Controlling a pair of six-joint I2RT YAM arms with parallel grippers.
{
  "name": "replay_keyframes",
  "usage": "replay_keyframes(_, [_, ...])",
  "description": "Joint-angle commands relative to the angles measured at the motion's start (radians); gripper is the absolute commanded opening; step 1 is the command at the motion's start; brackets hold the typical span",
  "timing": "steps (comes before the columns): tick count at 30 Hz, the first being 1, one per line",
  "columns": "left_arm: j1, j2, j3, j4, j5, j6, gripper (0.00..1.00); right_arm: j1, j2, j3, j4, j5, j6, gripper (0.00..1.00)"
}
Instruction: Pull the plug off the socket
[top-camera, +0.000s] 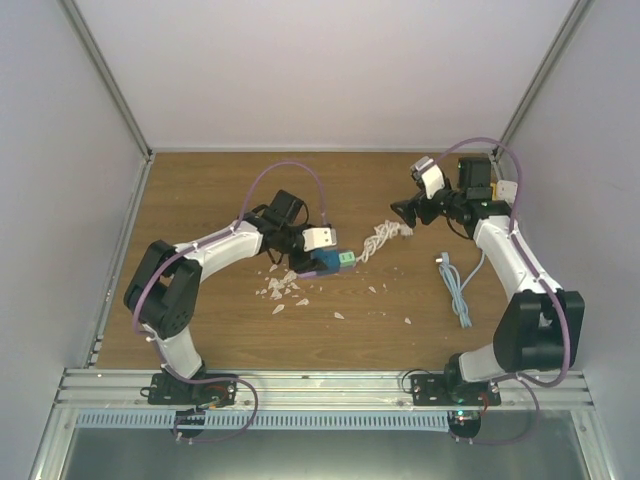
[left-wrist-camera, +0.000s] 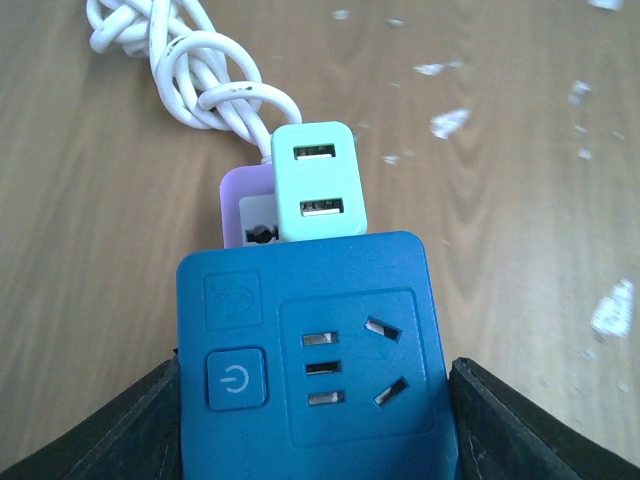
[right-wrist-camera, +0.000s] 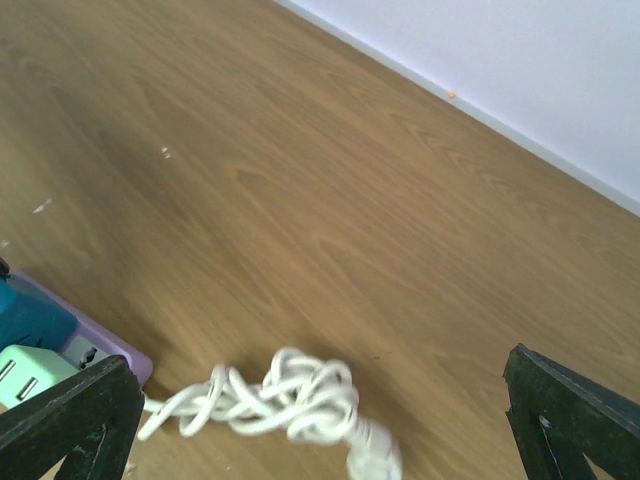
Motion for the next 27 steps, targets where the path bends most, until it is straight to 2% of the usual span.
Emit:
replay_keyframes(1, [0.002, -0.039, -0.031, -0.159, 0.155, 0.192, 0.47, 0.011, -0.052, -0.047, -0.03, -0.092, -0.088, 1.0])
replay_keyframes(8, [0.009, -0.036, -0.036, -0.248, 0.176, 0.315, 0.47, 0.014, -0.098, -0.135, -0.051, -0.174, -0.155, 1.0])
replay_keyframes(14, [0.036, -0.023, -0.02, -0.258, 0.177, 0.281, 0.49, 0.031, -0.128, -0.207, -0.045, -0.197, -0.188, 1.0])
replay_keyframes(16, [0.045, -0.03, -0.017, -0.239, 0.178, 0.251, 0.57, 0.041, -0.136, -0.23, -0.043, -0.203, -0.199, 1.0])
replay_keyframes(18, [0.052, -0.036, -0.016, -0.223, 0.184, 0.223, 0.72, 0.058, -0.145, -0.254, -0.036, -0.205, -0.215, 1.0])
replay_keyframes(20, [0.055, -0.043, -0.017, -0.214, 0.177, 0.206, 0.82, 0.081, -0.153, -0.278, -0.026, -0.204, -0.242, 1.0])
replay_keyframes(27, [0.058, -0.161, -0.108, -0.085, 0.159, 0.15, 0.99, 0.15, -0.162, -0.343, 0.023, -0.199, -0.321, 1.0])
